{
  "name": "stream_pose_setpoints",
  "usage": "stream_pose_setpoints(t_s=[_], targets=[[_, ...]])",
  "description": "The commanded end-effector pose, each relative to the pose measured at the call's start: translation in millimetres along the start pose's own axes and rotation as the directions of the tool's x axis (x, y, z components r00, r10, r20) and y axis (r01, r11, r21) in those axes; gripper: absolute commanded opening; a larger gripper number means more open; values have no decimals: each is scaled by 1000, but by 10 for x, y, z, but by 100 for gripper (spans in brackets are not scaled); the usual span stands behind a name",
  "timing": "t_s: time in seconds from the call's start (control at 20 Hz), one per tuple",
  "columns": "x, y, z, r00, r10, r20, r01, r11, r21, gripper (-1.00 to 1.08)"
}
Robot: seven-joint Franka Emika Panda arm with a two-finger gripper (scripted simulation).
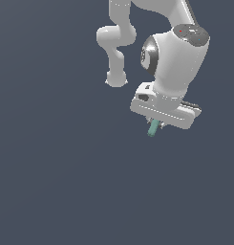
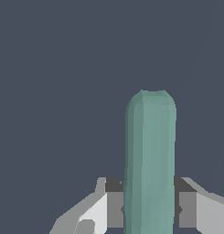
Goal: Pick up the object and move it to a goal position.
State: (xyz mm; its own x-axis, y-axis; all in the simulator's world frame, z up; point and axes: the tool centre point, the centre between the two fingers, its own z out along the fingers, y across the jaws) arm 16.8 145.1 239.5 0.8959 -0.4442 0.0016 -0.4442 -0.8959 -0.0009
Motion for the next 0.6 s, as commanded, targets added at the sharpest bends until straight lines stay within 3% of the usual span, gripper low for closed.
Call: stream_pose_setpoints(t_s=[0.0, 0.55], targets=[[-25, -46, -171, 1000, 1, 1, -1, 1000, -1, -100], [-46, -142, -454, 1000, 1, 1, -1, 1000, -1, -100]])
